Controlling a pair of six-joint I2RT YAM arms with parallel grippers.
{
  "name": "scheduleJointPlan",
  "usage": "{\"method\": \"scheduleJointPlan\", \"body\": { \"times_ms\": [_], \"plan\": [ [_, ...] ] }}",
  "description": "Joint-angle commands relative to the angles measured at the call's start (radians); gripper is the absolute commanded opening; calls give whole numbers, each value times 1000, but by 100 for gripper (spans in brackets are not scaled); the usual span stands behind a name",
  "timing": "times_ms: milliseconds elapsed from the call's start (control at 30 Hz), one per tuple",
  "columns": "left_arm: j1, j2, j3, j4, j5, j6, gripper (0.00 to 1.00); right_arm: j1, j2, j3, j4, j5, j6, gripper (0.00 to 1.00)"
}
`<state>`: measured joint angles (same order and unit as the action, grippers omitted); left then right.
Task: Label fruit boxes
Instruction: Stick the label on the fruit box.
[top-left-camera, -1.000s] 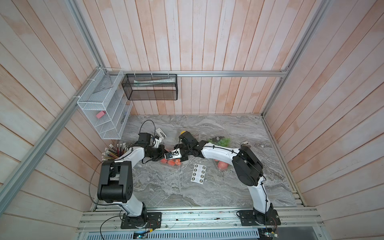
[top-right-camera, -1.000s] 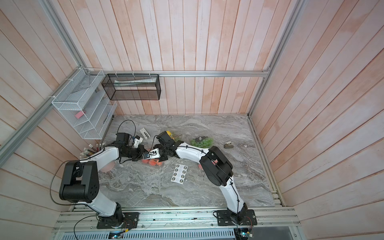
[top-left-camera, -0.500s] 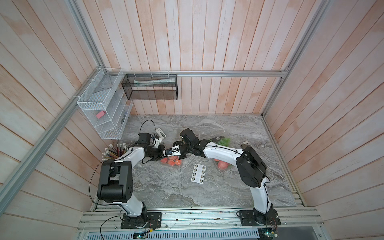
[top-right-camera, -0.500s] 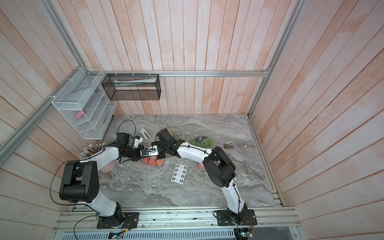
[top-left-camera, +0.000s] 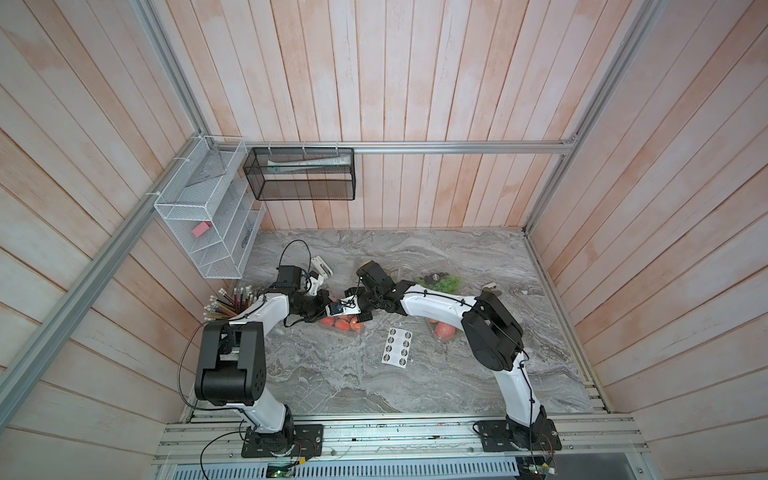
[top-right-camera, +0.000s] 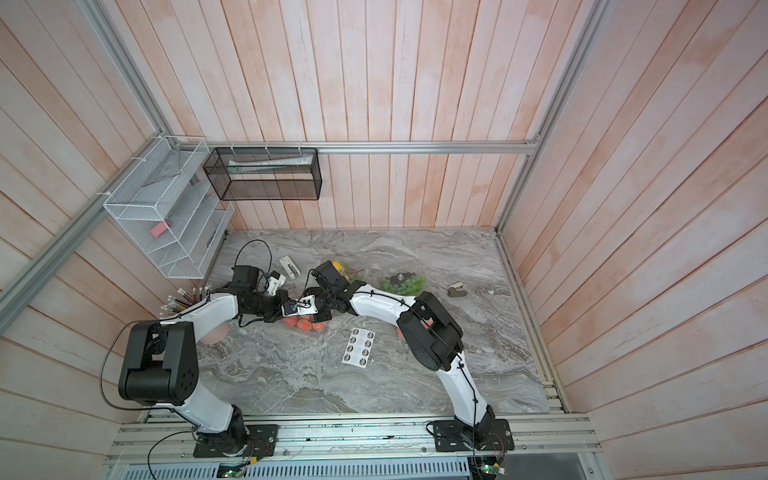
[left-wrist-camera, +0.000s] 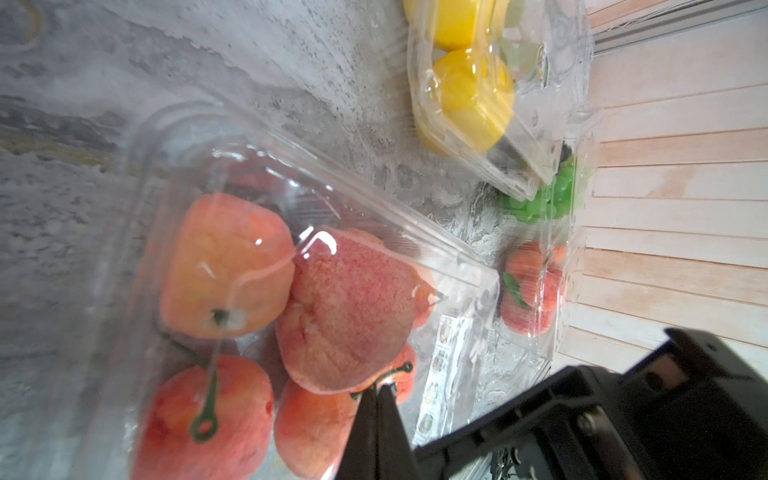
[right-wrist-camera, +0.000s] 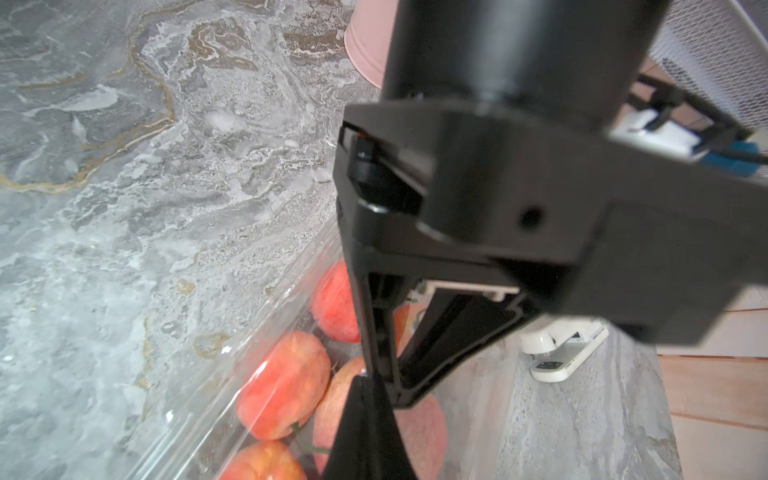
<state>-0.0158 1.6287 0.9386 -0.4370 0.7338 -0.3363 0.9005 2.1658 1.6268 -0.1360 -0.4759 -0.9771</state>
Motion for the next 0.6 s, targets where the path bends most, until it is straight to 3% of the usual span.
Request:
{"method": "scheduleJointPlan", "body": {
  "times_ms": [0,333,567],
  "plan": [
    [1,26,-26,-12,-60,16,5,-1,44,35,-42,6,-5,0],
    [2,23,-26,-12,-59,19,5,-1,78,65,-115,24,-14,0],
    [0,16,-20,-11,-58,21,5,2,12,14,-153,35,-27,0]
  ]
}}
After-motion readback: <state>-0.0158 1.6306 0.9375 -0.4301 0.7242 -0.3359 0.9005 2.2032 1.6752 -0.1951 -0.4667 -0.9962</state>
